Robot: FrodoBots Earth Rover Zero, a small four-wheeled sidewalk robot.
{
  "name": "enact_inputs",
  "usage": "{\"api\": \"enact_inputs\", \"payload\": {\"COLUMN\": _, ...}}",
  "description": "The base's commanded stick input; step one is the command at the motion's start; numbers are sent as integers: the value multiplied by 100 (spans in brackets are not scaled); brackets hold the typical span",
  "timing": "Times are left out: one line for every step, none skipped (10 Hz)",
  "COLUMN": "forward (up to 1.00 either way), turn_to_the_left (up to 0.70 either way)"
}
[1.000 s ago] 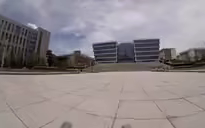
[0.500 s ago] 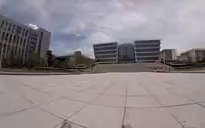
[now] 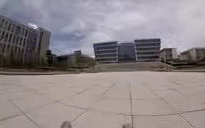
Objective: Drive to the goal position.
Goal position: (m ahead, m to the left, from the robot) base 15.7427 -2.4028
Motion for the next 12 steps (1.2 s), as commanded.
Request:
{"api": "enact_inputs", "payload": {"forward": 70, "turn_to_the_left": 0}}
{"api": "enact_inputs", "payload": {"forward": 70, "turn_to_the_left": 0}}
{"api": "enact_inputs", "payload": {"forward": 70, "turn_to_the_left": 0}}
{"api": "enact_inputs", "payload": {"forward": 70, "turn_to_the_left": 0}}
{"api": "enact_inputs", "payload": {"forward": 70, "turn_to_the_left": 0}}
{"api": "enact_inputs", "payload": {"forward": 70, "turn_to_the_left": 0}}
{"api": "enact_inputs", "payload": {"forward": 70, "turn_to_the_left": 0}}
{"api": "enact_inputs", "payload": {"forward": 70, "turn_to_the_left": 0}}
{"api": "enact_inputs", "payload": {"forward": 70, "turn_to_the_left": 0}}
{"api": "enact_inputs", "payload": {"forward": 70, "turn_to_the_left": 0}}
{"api": "enact_inputs", "payload": {"forward": 70, "turn_to_the_left": 0}}
{"api": "enact_inputs", "payload": {"forward": 70, "turn_to_the_left": 0}}
